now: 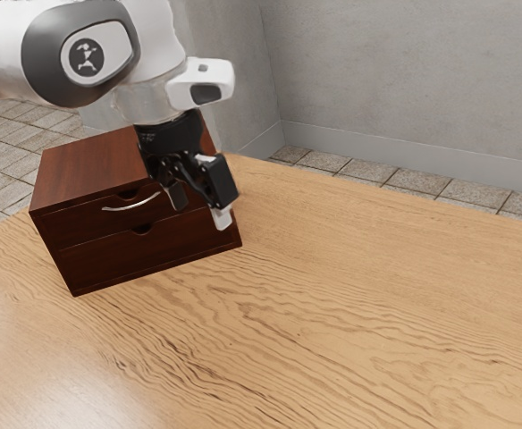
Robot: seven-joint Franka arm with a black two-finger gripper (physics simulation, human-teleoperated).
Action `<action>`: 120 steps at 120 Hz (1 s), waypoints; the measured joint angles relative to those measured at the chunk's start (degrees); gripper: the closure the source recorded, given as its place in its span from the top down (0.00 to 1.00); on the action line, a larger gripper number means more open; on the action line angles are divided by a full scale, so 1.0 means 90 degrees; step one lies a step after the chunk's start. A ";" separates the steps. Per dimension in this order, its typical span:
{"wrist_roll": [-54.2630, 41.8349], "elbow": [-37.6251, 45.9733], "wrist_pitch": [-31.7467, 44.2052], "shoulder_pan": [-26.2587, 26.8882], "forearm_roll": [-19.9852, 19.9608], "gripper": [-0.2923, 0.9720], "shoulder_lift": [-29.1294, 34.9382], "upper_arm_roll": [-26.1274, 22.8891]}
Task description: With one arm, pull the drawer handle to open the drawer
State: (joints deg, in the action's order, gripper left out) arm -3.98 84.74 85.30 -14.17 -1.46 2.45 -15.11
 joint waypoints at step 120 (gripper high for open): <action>0.4096 0.0030 -0.0189 -0.0498 -0.0526 0.75 0.0356 0.0200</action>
State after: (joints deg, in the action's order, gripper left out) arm 32.88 85.01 83.59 -18.65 -6.20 5.65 -13.31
